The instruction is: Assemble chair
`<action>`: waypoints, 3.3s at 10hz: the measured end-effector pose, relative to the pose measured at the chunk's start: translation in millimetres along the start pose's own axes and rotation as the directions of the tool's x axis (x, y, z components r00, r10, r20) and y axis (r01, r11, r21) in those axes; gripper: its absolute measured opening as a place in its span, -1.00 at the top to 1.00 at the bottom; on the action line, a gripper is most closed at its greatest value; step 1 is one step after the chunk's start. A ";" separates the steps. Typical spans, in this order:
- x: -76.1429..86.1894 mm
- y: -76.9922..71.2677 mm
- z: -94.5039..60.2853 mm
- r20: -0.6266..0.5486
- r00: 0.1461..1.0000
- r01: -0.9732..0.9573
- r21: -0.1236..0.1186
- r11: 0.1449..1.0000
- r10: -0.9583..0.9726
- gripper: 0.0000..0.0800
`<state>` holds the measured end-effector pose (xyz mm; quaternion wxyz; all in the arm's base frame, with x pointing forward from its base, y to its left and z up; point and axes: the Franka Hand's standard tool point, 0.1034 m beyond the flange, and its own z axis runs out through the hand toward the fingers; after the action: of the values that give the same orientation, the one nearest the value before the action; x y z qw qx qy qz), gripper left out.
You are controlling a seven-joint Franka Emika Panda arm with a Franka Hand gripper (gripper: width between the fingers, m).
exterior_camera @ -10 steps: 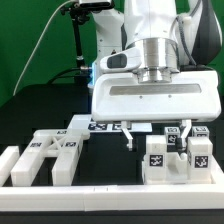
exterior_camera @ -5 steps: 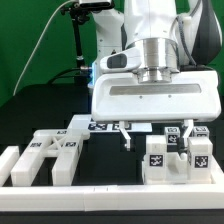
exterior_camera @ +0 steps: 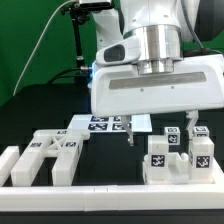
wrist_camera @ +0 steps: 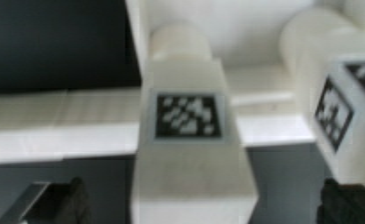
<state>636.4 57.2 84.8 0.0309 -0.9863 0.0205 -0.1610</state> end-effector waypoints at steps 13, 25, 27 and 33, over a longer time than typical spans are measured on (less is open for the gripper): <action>2.0 13.1 10.4 0.221 0.767 -0.584 -0.149 0.798 0.602 0.28; 3.1 2.3 4.7 0.235 0.861 -0.448 -0.065 0.892 0.450 -0.61; 2.9 4.6 5.8 0.242 0.912 -0.333 -0.036 0.942 0.332 -0.62; 1.6 7.1 8.1 0.249 0.968 -0.031 0.002 1.000 0.030 0.06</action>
Offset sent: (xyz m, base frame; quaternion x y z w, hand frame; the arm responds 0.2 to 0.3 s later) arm 0.0059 -0.0260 -0.0126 -0.0125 -0.1662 -0.0172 0.9859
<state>640.2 50.5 77.2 0.0388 -0.9981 0.0311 -0.0358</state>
